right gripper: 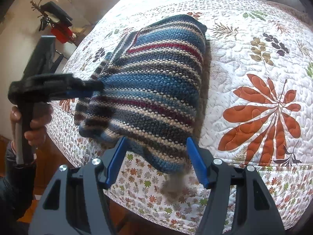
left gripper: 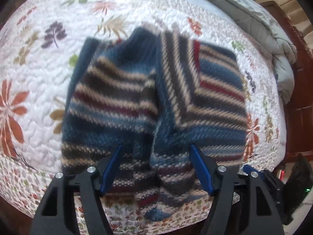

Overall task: Fold small clothes
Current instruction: 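Grasp the other sweater side with the left gripper and lift it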

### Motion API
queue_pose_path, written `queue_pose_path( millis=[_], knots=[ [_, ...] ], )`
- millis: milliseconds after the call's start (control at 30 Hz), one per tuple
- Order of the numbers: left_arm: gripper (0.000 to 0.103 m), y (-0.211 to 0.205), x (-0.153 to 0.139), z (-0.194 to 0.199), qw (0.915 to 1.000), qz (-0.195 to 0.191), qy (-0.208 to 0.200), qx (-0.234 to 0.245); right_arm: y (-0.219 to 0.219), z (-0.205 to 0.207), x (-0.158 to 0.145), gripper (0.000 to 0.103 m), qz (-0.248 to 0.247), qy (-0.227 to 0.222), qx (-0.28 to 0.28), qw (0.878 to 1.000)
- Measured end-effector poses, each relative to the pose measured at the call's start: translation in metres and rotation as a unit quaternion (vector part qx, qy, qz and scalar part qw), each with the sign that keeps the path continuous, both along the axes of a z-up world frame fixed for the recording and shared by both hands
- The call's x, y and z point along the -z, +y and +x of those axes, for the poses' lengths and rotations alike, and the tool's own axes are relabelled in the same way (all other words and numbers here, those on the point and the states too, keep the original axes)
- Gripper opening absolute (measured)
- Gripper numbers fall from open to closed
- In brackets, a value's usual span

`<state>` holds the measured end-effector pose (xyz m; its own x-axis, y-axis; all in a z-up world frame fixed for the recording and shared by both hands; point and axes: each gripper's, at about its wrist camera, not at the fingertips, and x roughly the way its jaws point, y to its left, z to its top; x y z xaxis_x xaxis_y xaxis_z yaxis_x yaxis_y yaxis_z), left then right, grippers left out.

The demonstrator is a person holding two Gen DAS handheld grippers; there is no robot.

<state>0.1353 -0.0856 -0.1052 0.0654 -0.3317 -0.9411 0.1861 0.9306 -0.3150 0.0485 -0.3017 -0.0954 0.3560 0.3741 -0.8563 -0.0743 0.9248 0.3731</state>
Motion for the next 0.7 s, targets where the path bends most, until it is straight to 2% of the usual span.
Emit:
queue_pose_path(
  millis=[167,433,533,567,700],
  knots=[
    [0.071,-0.007,0.009,-0.004,0.9985,-0.048,0.028,0.001,0.002,-0.001,-0.001,0.063,-0.008,0.0,-0.006,1.0],
    [0.071,-0.02,0.012,0.0,0.9959,-0.082,0.037,0.005,0.002,-0.002,0.0,0.063,-0.009,0.003,-0.004,1.0],
    [0.045,-0.015,0.016,0.004,0.9977,-0.059,0.033,0.003,0.003,-0.001,0.002,0.063,-0.008,0.006,-0.004,1.0],
    [0.038,-0.014,0.017,0.004,0.9975,-0.063,0.033,0.002,0.003,-0.001,0.002,0.063,-0.008,0.007,-0.003,1.0],
    [0.029,-0.008,0.011,0.001,0.9969,-0.076,0.021,-0.006,0.001,0.0,0.004,0.064,-0.008,0.011,0.002,1.0]
  ],
)
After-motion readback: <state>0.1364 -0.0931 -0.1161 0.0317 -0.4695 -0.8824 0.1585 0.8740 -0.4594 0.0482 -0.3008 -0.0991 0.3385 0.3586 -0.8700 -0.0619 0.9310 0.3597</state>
